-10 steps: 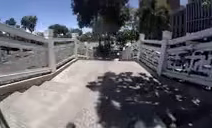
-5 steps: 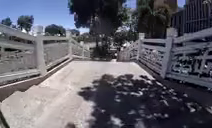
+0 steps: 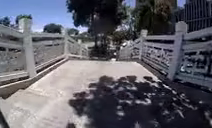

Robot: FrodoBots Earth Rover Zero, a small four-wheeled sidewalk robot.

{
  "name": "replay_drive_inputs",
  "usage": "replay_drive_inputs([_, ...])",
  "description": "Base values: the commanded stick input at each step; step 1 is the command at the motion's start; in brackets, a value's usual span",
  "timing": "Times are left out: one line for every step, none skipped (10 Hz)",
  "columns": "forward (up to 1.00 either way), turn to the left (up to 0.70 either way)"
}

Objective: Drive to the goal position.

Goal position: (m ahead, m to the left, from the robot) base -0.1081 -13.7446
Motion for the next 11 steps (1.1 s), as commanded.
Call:
replay_drive_inputs([0.70, 0.00])
replay_drive_inputs([0.70, 0.00])
replay_drive_inputs([0.70, 0.00])
replay_drive_inputs([0.70, 0.00])
replay_drive_inputs([0.70, 0.00])
replay_drive_inputs([0.70, 0.00])
replay_drive_inputs([0.70, 0.00])
replay_drive_inputs([0.70, 0.00])
replay_drive_inputs([0.70, 0.00])
replay_drive_inputs([0.70, 0.00])
replay_drive_inputs([0.70, 0.00])
